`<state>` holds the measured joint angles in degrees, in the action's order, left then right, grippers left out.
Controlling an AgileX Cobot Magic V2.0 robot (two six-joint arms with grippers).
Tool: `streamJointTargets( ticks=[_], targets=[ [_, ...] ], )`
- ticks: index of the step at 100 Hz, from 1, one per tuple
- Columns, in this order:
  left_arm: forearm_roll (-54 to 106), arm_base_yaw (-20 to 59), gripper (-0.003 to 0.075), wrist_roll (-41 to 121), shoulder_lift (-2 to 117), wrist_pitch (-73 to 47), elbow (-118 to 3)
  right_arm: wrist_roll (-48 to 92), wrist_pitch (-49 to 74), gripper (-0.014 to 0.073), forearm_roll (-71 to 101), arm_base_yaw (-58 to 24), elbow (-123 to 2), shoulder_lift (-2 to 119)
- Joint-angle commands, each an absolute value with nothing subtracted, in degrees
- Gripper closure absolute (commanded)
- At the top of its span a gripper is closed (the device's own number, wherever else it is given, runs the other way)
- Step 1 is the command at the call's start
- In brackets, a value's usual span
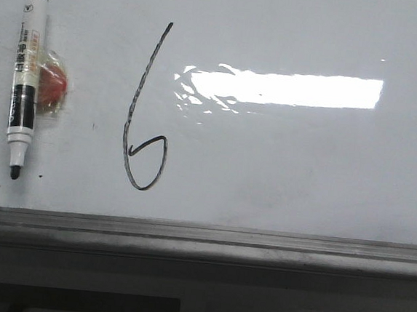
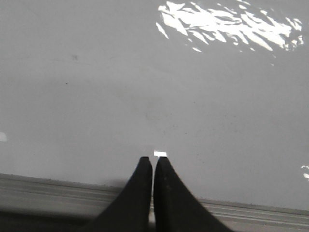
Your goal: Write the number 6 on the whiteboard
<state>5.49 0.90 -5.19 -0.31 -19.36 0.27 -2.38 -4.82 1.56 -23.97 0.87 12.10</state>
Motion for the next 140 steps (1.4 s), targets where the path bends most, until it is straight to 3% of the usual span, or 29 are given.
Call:
streamJointTargets(
  ticks=[1, 27, 41, 58, 82, 140],
  targets=[
    [5.2, 0.7, 0.0739, -5.8, -2.1, -16.9, 2.8, -1.8, -12.2, 0.0660, 1.1, -18.5, 1.6, 12.5],
    [5.2, 0.7, 0.0739, -5.8, -2.1, -16.9, 2.8, -1.9, -10.5, 0.0660, 1.1, -2.2, 2.3, 11.1],
    [5.2, 0.7, 0.0739, -5.8, -2.1, -16.9, 2.8, -1.9, -3.7, 0.0660, 1.1, 2.5, 2.3, 6.6],
    [5.2, 0.7, 0.0739, -5.8, -2.1, -16.9, 2.8, -1.9, 10.3, 0.0660, 0.8, 3.4, 2.3, -2.0],
    [5.3, 0.7, 0.0739, -5.8, -2.1, -16.9, 2.8, -1.9, 17.9, 0.0660, 0.5, 3.4, 2.3, -1.7],
    [5.3, 0.7, 0.0739, -5.8, -2.1, -16.9, 2.8, -1.8, 17.8, 0.0660, 0.9, 3.4, 2.3, -1.7]
  ],
)
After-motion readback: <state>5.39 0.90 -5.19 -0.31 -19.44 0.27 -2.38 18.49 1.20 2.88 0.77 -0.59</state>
